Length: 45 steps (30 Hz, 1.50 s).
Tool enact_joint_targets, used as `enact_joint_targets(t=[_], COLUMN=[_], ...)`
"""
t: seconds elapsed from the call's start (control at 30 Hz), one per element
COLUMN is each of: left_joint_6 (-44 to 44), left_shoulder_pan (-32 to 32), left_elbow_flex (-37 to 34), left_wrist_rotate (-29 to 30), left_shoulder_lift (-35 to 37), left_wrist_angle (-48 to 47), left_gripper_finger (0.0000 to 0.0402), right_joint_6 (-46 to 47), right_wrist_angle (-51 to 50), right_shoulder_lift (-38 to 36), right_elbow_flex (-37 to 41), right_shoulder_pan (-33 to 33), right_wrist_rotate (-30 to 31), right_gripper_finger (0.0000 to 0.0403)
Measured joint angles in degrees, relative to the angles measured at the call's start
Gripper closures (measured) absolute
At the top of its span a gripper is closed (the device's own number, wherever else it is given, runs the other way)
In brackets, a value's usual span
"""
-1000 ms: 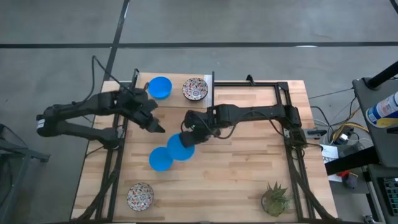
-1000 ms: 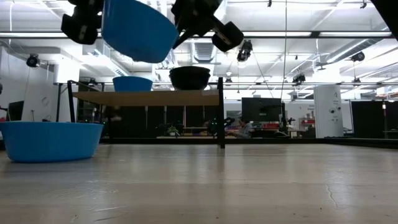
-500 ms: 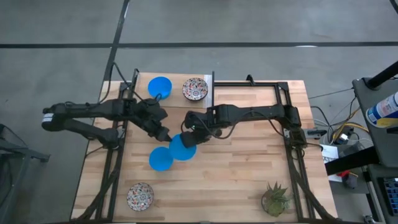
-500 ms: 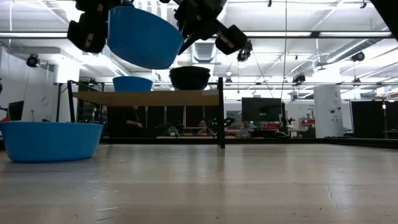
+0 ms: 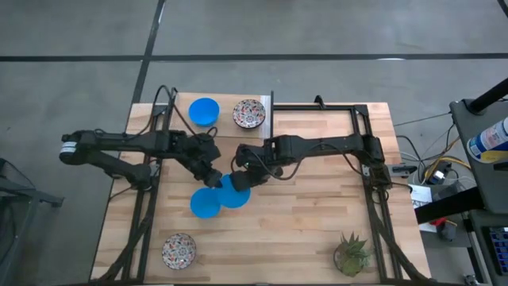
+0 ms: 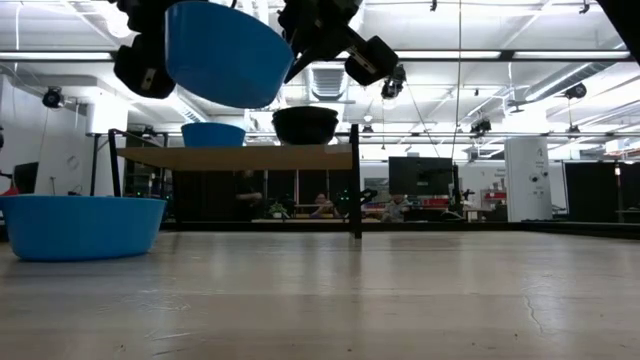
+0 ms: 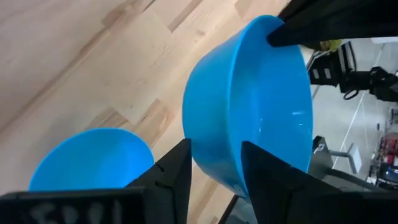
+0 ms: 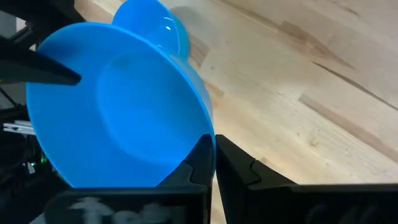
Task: Pick & Place Mini bowls
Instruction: Stack the right blue bowl on top of the blue bowl on the shelf
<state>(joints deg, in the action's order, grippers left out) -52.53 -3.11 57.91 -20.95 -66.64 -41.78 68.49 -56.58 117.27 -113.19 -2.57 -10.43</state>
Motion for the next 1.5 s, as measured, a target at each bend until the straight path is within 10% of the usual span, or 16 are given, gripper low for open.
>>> enact_joint_targets(t=[0.5, 0.9, 1.5], left_joint_6=[2.3, 4.5, 11.3], left_shoulder_pan=[0.0, -1.4, -26.5], left_elbow_flex=[-0.2, 0.0, 8.0], left_wrist_rotate=[3.2, 7.6, 7.9], left_shoulder_lift=[0.2, 5.0, 13.9], left_wrist_angle=[-5.5, -7.3, -10.6], left_gripper_finger=[0.0399, 0.0401, 0.0401], right_joint_6=[-1.0, -4.8, -13.4], right_wrist_angle=[7.0, 9.2, 8.7], right_shoulder_lift=[0.0, -0.2, -0.2], right_elbow_flex=[0.0, -6.4, -17.8], right_shoulder_pan=[-0.3, 0.2, 0.1], right_wrist_rotate=[-0.1, 1.4, 12.1], right_gripper_finger=[0.0384, 0.0235, 0.0216])
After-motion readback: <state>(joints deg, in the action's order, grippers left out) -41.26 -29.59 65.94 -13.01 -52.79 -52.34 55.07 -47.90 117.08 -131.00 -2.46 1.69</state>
